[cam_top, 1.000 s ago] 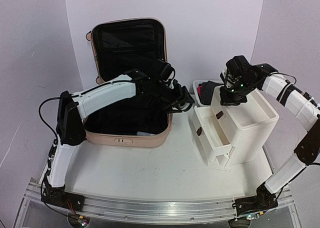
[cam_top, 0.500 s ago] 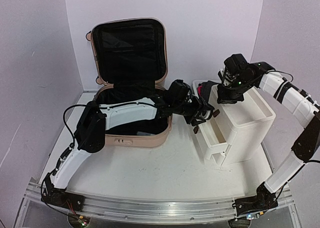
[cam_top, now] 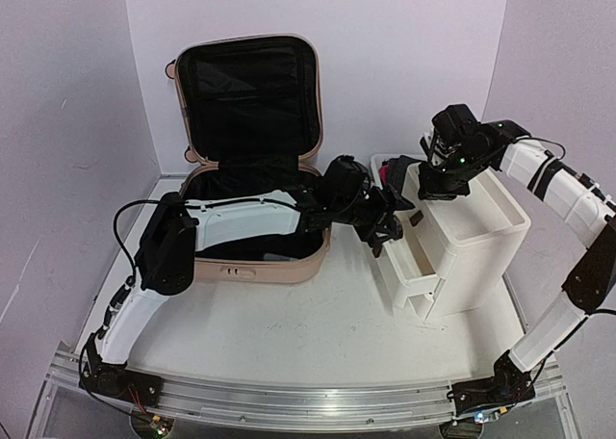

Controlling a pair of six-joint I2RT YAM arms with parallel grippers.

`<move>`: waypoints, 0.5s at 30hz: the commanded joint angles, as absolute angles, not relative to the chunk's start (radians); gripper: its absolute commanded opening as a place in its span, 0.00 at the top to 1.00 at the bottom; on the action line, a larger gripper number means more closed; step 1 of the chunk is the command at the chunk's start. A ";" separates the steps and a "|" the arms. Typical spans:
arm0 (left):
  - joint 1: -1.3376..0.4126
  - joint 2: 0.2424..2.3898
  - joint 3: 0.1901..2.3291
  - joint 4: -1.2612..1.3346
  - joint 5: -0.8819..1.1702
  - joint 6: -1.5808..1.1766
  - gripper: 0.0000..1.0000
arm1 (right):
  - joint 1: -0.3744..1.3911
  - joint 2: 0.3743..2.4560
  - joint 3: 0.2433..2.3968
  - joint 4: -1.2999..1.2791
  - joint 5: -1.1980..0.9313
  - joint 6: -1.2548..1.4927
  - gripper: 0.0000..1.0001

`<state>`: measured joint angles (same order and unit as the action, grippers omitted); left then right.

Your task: Open, take out, and arrange the luggage

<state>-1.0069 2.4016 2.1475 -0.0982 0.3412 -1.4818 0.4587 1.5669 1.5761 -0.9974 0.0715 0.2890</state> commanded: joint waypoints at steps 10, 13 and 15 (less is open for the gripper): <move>-1.000 2.240 2.153 -0.249 0.249 -1.235 0.17 | 0.477 1.614 1.529 -0.998 -0.057 0.265 1.00; -0.993 2.222 2.169 -0.331 0.219 -1.153 0.23 | 0.478 1.617 1.529 -0.998 -0.058 0.267 1.00; -0.986 2.204 2.147 -0.389 0.186 -1.120 0.34 | 0.477 1.618 1.532 -0.998 -0.058 0.266 1.00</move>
